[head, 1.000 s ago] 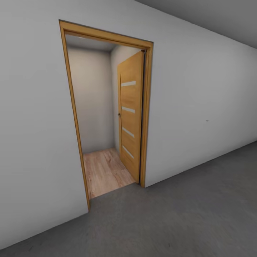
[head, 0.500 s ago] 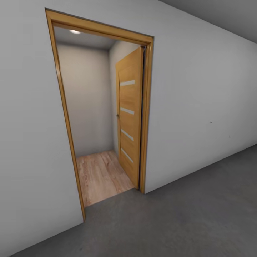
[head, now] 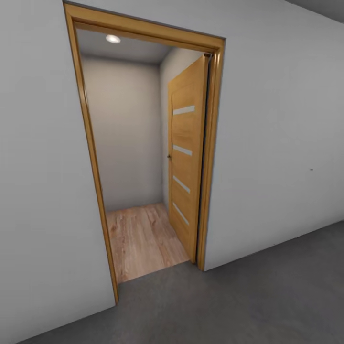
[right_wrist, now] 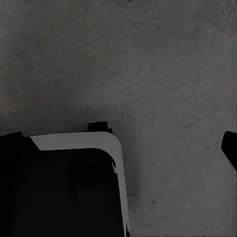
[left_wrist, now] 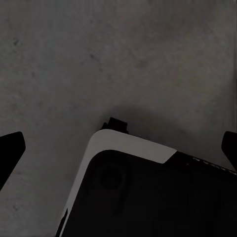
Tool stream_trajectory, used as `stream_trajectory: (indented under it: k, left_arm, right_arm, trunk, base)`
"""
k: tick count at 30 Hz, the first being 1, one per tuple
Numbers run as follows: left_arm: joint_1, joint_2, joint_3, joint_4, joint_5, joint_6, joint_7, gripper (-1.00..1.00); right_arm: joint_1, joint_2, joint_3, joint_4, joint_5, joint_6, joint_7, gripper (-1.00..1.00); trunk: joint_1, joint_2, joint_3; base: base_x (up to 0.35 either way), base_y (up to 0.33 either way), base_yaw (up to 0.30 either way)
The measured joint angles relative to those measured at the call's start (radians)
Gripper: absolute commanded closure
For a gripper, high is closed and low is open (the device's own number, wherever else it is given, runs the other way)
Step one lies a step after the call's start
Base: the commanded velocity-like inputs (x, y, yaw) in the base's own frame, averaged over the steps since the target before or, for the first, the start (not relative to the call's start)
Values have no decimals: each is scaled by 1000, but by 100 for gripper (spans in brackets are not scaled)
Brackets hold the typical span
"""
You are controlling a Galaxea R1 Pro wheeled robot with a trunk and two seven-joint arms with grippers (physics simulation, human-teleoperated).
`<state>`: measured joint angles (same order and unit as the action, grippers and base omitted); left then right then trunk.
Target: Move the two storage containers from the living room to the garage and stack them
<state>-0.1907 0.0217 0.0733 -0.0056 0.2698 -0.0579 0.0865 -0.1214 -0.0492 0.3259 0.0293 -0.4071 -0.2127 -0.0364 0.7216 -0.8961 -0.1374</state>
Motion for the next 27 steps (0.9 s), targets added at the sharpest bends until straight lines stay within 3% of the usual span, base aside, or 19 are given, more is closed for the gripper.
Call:
stream_trajectory:
  k: [10, 27]
  left_arm:
    - [0, 0, 0, 0, 0, 0, 0, -100]
    - [0, 0, 0, 0, 0, -1, 0, -100]
  right_arm:
    - [0, 1, 0, 0, 0, 0, 0, -100]
    - [0, 1, -1, 0, 0, 0, 0, -100]
  trunk:
    - [0, 0, 0]
    - [0, 0, 0]
  base:
    - [299, -197, 241]
    - [295, -202, 21]
